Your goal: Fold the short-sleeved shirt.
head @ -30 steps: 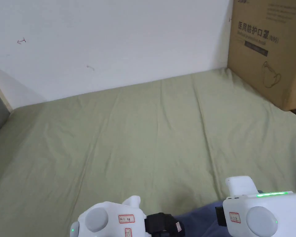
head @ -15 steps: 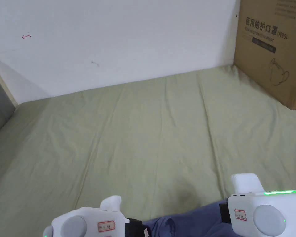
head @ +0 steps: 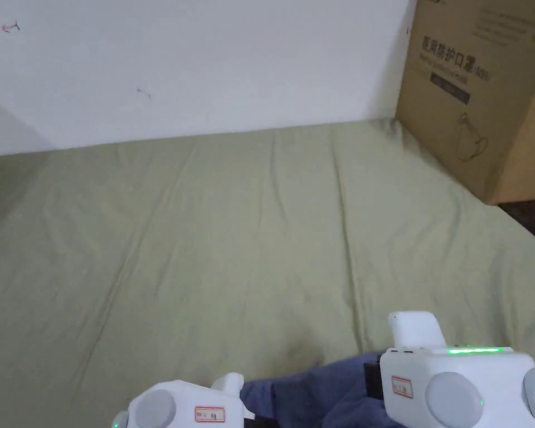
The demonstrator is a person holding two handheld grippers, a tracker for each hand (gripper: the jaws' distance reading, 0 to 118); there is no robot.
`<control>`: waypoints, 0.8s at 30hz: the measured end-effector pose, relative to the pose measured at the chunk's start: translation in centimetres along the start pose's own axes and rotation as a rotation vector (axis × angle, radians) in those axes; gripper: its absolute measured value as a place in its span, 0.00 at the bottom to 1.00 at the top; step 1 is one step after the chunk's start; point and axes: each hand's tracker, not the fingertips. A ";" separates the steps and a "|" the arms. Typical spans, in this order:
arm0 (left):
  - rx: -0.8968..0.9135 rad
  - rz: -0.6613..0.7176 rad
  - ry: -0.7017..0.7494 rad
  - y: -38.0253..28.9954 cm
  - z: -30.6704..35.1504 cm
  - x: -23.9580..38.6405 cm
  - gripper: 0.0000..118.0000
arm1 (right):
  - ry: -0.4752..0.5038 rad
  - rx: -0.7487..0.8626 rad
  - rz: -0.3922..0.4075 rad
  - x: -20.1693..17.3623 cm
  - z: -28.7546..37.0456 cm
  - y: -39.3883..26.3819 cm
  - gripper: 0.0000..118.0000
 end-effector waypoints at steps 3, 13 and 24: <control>0.127 -0.031 -0.030 -0.3 5.8 -0.7 0.02 | -0.004 0.008 -0.007 0.3 0.0 0.4 0.03; 0.301 0.197 -0.065 -2.8 17.0 -9.5 1.00 | 0.010 0.013 -0.012 -0.7 -0.4 0.9 0.03; 0.240 0.304 -0.548 -0.3 9.8 -17.6 1.00 | 0.016 -0.040 0.038 -2.7 -0.7 1.5 0.03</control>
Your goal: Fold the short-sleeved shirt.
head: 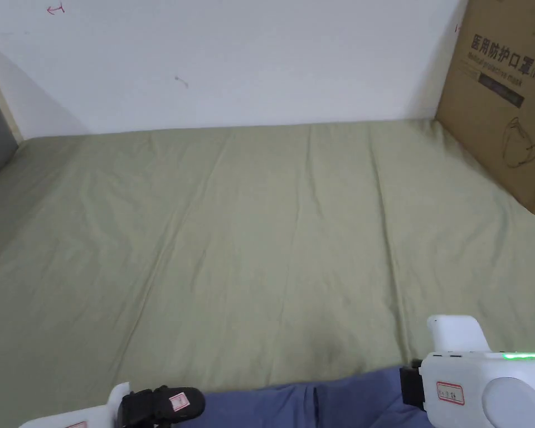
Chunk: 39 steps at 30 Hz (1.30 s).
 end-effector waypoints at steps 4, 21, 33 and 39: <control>-0.029 0.015 -0.032 -0.7 -2.8 0.8 1.00 | 0.008 0.003 0.012 -0.5 -0.1 0.7 0.03; 0.115 -0.386 0.685 -2.6 1.4 12.0 0.06 | 0.054 -0.002 -0.040 1.0 -1.0 1.0 0.03; 0.141 -0.444 0.891 -4.7 -0.3 18.9 0.06 | 0.119 0.004 -0.074 1.3 -1.2 0.2 0.03; 0.023 -0.390 0.719 -2.7 -9.9 18.4 0.06 | 0.122 0.008 -0.097 2.5 -0.6 -0.3 0.03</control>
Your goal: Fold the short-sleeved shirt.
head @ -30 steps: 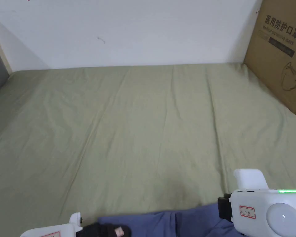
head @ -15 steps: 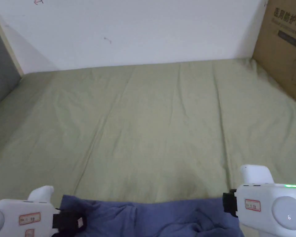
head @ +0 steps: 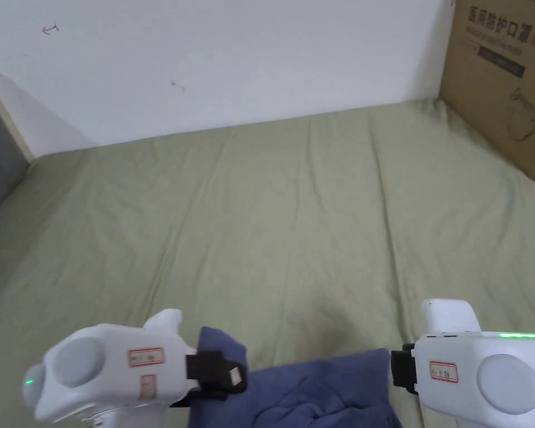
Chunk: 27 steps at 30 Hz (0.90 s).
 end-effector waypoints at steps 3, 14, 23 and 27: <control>-0.047 -0.001 -0.007 0.7 -4.8 2.6 0.06 | -0.014 0.006 -0.013 1.1 0.4 0.0 0.03; -0.145 0.147 -0.253 -0.4 -11.7 4.6 0.72 | -0.045 0.009 -0.081 3.8 0.6 -0.2 0.03; -0.016 -0.132 -0.164 1.3 -5.0 6.7 0.73 | -0.023 0.021 -0.073 3.4 0.6 0.2 0.03; -0.061 -0.234 -0.032 0.6 -5.3 7.6 0.02 | -0.033 0.034 -0.075 3.9 0.9 0.4 0.03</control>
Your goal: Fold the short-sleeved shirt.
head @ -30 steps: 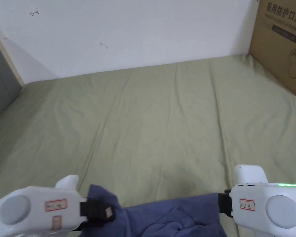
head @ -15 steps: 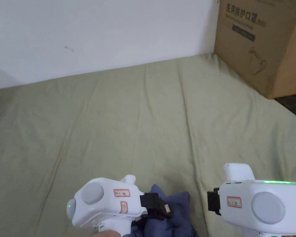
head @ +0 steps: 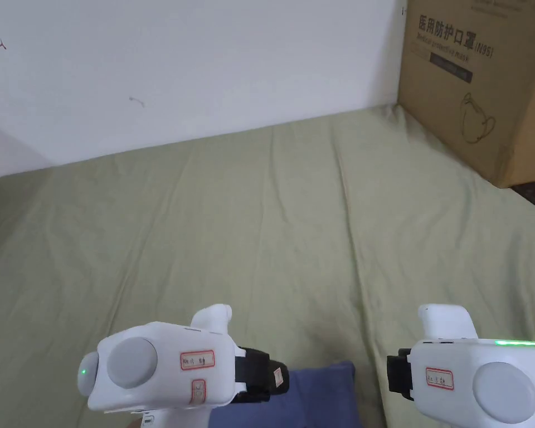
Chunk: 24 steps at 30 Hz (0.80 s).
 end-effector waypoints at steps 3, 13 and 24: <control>-0.096 0.006 -0.056 -0.7 -2.8 0.1 0.02 | -0.005 0.003 -0.016 0.7 0.1 0.1 0.03; -0.251 0.137 -0.065 -2.6 -12.8 -0.5 0.01 | -0.040 -0.001 -0.048 3.1 0.5 -0.3 0.03; -0.154 -0.019 -0.228 -3.7 -11.2 4.4 0.02 | -0.059 0.016 -0.059 3.8 1.5 0.7 0.03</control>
